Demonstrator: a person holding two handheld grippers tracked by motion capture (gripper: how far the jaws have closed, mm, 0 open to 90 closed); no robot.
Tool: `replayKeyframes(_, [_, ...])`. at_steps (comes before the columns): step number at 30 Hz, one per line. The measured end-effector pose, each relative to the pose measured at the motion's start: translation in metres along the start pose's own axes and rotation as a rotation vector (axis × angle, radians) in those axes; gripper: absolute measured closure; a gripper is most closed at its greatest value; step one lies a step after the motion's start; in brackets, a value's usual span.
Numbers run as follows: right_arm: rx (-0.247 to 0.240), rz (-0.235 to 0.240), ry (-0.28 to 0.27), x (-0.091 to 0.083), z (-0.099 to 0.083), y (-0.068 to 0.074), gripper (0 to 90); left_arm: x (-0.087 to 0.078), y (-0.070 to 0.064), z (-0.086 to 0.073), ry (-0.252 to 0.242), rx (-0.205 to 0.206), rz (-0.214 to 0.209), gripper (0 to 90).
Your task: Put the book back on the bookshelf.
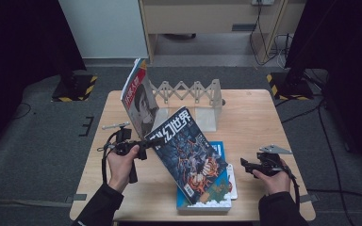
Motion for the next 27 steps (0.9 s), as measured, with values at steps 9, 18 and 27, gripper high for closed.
replayKeyframes(9, [-0.003, -0.018, 0.025, 0.003, -0.003, -0.007, 22.4, -0.012, -0.015, 0.01, -0.039, 0.062, 0.028, 82.0])
replayKeyframes(18, [-0.02, -0.043, 0.058, 0.008, -0.007, -0.01, 20.5, -0.022, -0.026, 0.021, -0.08, 0.114, 0.048, 82.0])
replayKeyframes(27, [-0.024, -0.07, 0.111, 0.015, -0.015, -0.018, 20.0, -0.029, -0.04, 0.04, -0.133, 0.199, 0.091, 82.0])
Point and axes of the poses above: each handheld gripper's, and its own axes: x roughly forward along the jaws, z roughly out of its top, y roughly to its left, the point moved 1 cm from there along x, roughly forward along the jaws, and after that the axes turned 9 degrees about -z, right-handed, at the moved point
